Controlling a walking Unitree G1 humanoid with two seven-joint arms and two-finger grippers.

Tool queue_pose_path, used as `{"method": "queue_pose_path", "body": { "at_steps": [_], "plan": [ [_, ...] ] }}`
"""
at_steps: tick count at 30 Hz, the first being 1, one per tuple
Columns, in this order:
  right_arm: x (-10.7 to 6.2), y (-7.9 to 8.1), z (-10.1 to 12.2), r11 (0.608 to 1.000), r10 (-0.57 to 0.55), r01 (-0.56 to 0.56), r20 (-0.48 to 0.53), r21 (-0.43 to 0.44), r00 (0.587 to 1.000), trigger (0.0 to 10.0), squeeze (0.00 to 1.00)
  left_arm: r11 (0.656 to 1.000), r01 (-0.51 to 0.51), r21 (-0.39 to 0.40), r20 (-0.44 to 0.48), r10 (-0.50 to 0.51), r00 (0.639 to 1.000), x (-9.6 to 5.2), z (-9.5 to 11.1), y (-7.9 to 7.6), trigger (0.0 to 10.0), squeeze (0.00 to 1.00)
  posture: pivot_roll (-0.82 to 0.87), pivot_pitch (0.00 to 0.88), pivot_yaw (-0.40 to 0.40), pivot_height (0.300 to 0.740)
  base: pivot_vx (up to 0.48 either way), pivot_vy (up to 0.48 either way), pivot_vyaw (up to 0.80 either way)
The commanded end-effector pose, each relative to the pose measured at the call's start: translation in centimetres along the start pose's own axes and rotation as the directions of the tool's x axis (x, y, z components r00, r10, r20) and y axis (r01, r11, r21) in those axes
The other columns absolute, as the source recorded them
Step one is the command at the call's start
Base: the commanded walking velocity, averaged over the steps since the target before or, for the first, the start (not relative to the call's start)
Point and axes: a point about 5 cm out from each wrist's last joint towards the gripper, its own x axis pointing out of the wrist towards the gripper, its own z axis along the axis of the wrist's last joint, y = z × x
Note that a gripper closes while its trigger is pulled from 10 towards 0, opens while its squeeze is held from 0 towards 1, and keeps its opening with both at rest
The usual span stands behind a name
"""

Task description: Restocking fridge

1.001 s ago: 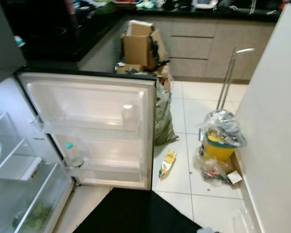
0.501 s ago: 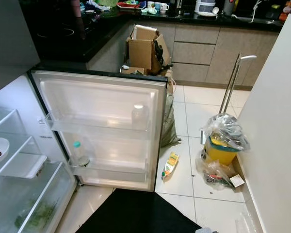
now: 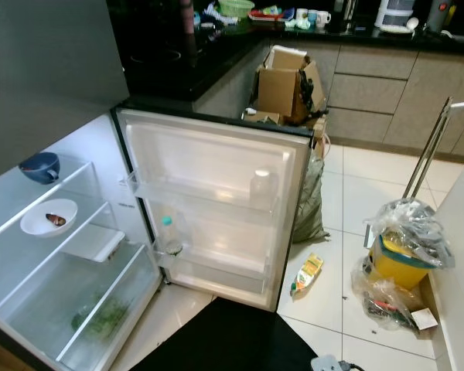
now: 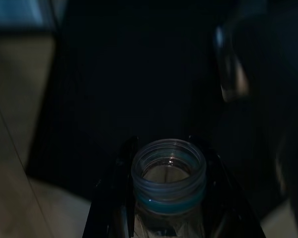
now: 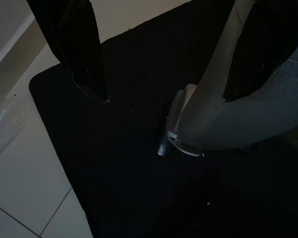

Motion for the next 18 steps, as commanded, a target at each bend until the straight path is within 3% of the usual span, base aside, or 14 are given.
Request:
{"method": "queue_pose_path", "body": {
  "at_steps": [1, 18],
  "plan": [
    [-0.05, 0.35, -0.66, 1.0, 0.011, -0.011, -0.017, 0.009, 1.0, 10.0, 0.0, 1.0, 0.008, -0.006, 0.01, -0.008, 1.0, 0.06, 0.16, -0.5, 10.0, 0.0, -0.06, 0.0, -0.007, 0.74, 0.0, 0.0, 0.0],
    [0.04, 0.59, -0.49, 1.0, 0.015, -0.015, -0.014, 0.021, 1.0, 10.0, 0.0, 0.999, 0.005, -0.037, 0.014, -0.005, 1.0, 0.06, 0.49, -0.21, 10.0, 0.0, -0.06, 0.0, -0.006, 0.74, 0.0, 0.0, 0.0]
  ]
}}
